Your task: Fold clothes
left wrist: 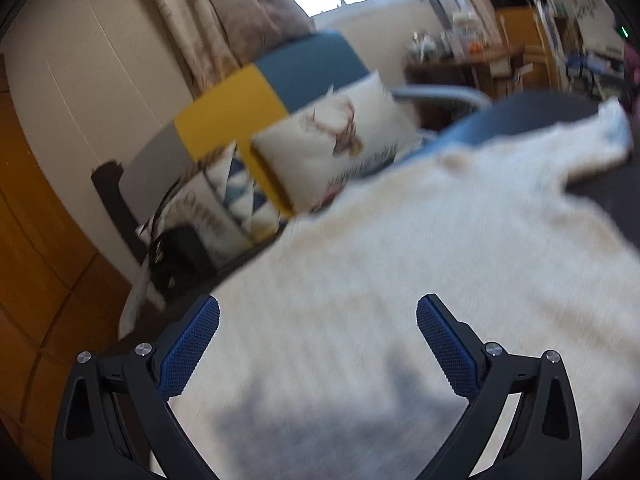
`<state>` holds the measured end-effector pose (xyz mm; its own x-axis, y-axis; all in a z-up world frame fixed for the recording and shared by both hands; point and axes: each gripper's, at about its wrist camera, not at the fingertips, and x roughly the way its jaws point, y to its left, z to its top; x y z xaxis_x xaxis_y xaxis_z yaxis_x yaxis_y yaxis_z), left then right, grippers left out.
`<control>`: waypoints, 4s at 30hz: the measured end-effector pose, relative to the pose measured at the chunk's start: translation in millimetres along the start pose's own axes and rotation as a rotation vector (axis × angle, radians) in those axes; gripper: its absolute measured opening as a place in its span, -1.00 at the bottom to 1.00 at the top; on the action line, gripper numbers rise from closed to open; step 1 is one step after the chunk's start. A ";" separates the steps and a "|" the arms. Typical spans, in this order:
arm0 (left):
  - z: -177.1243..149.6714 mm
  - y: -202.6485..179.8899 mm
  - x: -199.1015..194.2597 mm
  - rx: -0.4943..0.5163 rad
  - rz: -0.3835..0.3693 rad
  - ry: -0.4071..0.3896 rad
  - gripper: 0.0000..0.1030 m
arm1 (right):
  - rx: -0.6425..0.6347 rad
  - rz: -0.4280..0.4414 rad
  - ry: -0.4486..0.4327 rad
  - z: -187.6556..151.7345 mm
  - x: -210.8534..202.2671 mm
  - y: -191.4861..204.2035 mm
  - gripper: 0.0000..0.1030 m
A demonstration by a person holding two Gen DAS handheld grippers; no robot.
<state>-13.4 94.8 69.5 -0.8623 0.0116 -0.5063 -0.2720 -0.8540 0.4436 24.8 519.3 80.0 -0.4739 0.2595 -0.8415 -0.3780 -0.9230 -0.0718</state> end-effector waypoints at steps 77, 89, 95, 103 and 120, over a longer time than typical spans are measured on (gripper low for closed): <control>54.8 -121.1 160.2 -0.323 -0.327 0.269 0.99 | 1.024 0.764 -0.321 -76.0 45.4 -44.3 -0.88; 39.7 -121.8 130.6 -0.291 -0.386 0.288 1.00 | 0.788 0.137 -0.165 -102.1 -36.7 -46.8 -0.71; 29.3 -119.3 114.7 -0.324 -0.353 0.298 1.00 | 0.562 0.198 -0.297 -101.4 -79.0 -0.3 -0.51; 15.0 -99.5 83.7 -0.310 -0.442 0.342 1.00 | 0.171 0.173 -0.113 -75.0 -8.0 108.7 -0.52; -175.1 198.0 35.0 -0.791 -0.095 0.327 1.00 | -0.059 0.435 -0.224 -108.3 -98.4 263.1 -0.48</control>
<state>-22.6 -165.0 10.2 -0.6514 0.0542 -0.7568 0.1459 -0.9699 -0.1951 58.1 220.2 86.0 -0.7395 -0.1050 -0.6649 -0.0641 -0.9723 0.2249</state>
